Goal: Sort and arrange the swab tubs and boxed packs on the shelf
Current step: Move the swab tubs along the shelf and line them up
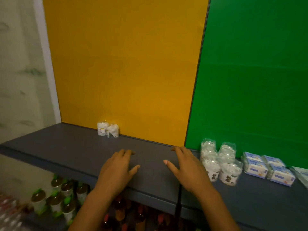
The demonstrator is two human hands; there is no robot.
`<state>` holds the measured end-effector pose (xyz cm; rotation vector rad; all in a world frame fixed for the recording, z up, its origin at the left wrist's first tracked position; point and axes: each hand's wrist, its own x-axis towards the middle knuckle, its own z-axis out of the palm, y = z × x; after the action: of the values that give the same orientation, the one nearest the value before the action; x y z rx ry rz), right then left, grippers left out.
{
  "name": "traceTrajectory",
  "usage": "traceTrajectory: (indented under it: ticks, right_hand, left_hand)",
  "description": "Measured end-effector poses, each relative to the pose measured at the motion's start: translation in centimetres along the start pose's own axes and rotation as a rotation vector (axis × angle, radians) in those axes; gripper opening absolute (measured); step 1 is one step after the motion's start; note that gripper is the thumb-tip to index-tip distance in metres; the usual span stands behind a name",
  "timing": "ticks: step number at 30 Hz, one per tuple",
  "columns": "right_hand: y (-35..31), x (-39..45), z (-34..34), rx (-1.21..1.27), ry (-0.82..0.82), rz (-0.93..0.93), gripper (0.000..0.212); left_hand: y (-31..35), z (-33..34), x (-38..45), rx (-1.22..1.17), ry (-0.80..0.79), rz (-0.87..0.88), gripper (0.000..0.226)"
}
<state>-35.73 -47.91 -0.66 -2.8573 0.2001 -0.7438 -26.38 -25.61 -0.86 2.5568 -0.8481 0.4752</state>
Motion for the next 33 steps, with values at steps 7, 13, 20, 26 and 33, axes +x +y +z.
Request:
traceTrajectory:
  ticks: [7, 13, 20, 26, 33]
  right_hand:
    - [-7.0, 1.6, 2.7, 0.032, -0.014, -0.03, 0.055]
    - [-11.2, 3.6, 5.5, 0.069, -0.028, -0.056, 0.053]
    - [-13.8, 7.9, 8.6, 0.137, -0.054, -0.09, 0.055]
    - [-14.4, 13.2, 12.0, 0.191, -0.035, -0.117, 0.053]
    - [-14.8, 21.0, 14.4, 0.21, 0.031, -0.139, 0.052]
  left_hand:
    - [-7.4, -2.7, -2.5, 0.046, 0.01, -0.052, 0.051]
    - [-12.1, -4.2, -3.6, 0.069, 0.017, -0.115, 0.051]
    - [-16.5, -4.5, -2.3, 0.066, 0.046, -0.196, 0.05]
    - [-20.3, -3.9, 0.9, 0.049, 0.064, -0.233, 0.049]
    - [-24.5, -4.3, 7.6, 0.071, 0.082, -0.251, 0.051]
